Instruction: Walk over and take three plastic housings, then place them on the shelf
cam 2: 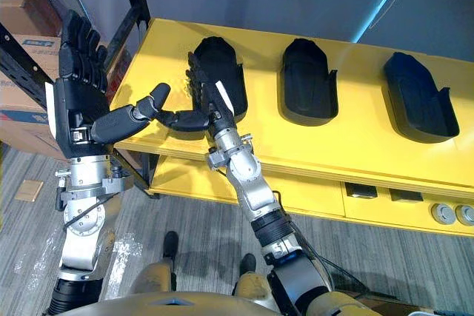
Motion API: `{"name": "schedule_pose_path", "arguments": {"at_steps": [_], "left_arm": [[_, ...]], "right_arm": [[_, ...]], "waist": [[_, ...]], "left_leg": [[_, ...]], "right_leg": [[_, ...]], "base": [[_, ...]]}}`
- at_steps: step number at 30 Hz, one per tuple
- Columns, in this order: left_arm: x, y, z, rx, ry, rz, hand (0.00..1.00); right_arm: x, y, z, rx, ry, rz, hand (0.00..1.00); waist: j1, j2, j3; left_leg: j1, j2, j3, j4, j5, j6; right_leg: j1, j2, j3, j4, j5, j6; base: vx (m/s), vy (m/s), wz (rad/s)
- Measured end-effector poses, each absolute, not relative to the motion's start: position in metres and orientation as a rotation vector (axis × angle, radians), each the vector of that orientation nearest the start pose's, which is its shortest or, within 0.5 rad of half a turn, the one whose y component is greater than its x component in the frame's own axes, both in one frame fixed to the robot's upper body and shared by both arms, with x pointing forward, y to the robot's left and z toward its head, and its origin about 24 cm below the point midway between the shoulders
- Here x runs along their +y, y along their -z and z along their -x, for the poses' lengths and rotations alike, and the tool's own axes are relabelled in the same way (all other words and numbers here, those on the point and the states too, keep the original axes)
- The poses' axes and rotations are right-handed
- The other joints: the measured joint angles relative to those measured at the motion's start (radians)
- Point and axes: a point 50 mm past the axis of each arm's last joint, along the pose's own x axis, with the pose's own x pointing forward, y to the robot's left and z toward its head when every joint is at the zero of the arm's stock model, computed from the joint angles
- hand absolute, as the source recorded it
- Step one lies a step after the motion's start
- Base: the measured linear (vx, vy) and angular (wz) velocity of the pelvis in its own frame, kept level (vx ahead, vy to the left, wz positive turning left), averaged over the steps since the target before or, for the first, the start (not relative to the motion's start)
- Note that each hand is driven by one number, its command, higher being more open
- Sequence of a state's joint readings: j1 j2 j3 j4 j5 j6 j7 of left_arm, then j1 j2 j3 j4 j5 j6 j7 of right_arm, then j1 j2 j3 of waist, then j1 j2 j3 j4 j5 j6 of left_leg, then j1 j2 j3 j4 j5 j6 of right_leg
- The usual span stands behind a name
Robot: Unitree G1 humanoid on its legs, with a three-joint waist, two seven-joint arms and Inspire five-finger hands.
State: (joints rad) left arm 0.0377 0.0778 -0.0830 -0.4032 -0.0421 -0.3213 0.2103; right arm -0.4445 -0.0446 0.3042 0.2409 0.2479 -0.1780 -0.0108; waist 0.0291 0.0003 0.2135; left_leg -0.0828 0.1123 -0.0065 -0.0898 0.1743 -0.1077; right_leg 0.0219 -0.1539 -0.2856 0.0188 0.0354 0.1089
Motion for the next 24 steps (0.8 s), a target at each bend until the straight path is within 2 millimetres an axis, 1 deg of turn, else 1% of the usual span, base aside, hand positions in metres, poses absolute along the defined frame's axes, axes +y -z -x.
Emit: {"name": "schedule_pose_path", "arguments": {"at_steps": [5, 8, 11, 13, 14, 18, 21, 24], "left_arm": [[0.146, -0.15, -0.219, -0.668, -0.076, 0.106, 1.0], [0.143, -0.149, -0.219, -0.662, -0.064, 0.111, 1.0], [0.137, -0.147, -0.218, -0.639, -0.042, 0.118, 1.0], [0.136, -0.145, -0.218, -0.626, -0.034, 0.118, 1.0], [0.135, -0.144, -0.218, -0.624, -0.031, 0.119, 1.0], [0.135, -0.144, -0.217, -0.62, -0.028, 0.122, 1.0], [0.136, -0.14, -0.216, -0.605, -0.03, 0.121, 1.0], [0.137, -0.136, -0.214, -0.584, -0.034, 0.124, 1.0]], "right_arm": [[-0.058, -0.122, -0.315, -0.305, -0.341, -0.219, 1.0], [-0.056, -0.125, -0.316, -0.299, -0.351, -0.283, 1.0], [-0.046, -0.131, -0.316, -0.306, -0.38, -0.341, 1.0], [-0.04, -0.134, -0.315, -0.309, -0.404, -0.341, 1.0], [-0.036, -0.135, -0.314, -0.311, -0.424, -0.342, 1.0], [-0.026, -0.135, -0.31, -0.311, -0.472, -0.319, 1.0], [-0.03, -0.141, -0.311, -0.334, -0.441, -0.325, 1.0], [-0.048, -0.156, -0.308, -0.406, -0.375, -0.313, 1.0]], "waist": [[-0.001, 0.001, 0.0], [-0.002, 0.003, 0.001], [-0.003, 0.01, 0.001], [-0.003, 0.011, 0.0], [-0.003, 0.014, -0.001], [-0.002, 0.024, -0.006], [-0.003, 0.027, -0.008], [-0.005, 0.027, -0.009]], "left_leg": [[0.002, 0.0, 0.0, 0.0, 0.003, -0.002], [0.005, 0.001, 0.0, 0.0, 0.004, -0.002], [0.012, 0.001, 0.001, 0.0, 0.004, -0.003], [0.018, 0.001, 0.002, 0.0, 0.002, -0.004], [0.019, 0.002, 0.002, 0.0, -0.003, -0.011], [0.019, 0.003, 0.004, 0.0, -0.006, -0.012], [0.021, 0.003, 0.01, 0.0, -0.006, -0.012], [0.022, 0.003, 0.017, 0.0, -0.006, -0.012]], "right_leg": [[0.001, 0.0, 0.001, 0.0, 0.001, 0.002], [0.005, 0.0, 0.001, 0.0, 0.001, 0.002], [0.011, 0.0, 0.002, -0.001, 0.001, 0.002], [0.017, 0.001, 0.003, -0.001, 0.001, 0.002], [0.017, 0.001, 0.003, -0.001, 0.001, 0.001], [0.017, 0.002, 0.006, -0.003, -0.002, -0.003], [0.017, 0.002, 0.014, -0.005, 0.0, -0.001], [0.016, 0.002, 0.019, -0.007, 0.006, 0.007]], "base": [[0.0, 0.0, 0.0], [0.0, 0.0, 0.0], [0.0, 0.0, 0.0], [0.0, 0.0, 0.0], [0.0, 0.0, 0.0], [0.0, 0.0, 0.0], [0.0, -0.003, -0.04], [-0.01, -0.013, -0.06]]}}
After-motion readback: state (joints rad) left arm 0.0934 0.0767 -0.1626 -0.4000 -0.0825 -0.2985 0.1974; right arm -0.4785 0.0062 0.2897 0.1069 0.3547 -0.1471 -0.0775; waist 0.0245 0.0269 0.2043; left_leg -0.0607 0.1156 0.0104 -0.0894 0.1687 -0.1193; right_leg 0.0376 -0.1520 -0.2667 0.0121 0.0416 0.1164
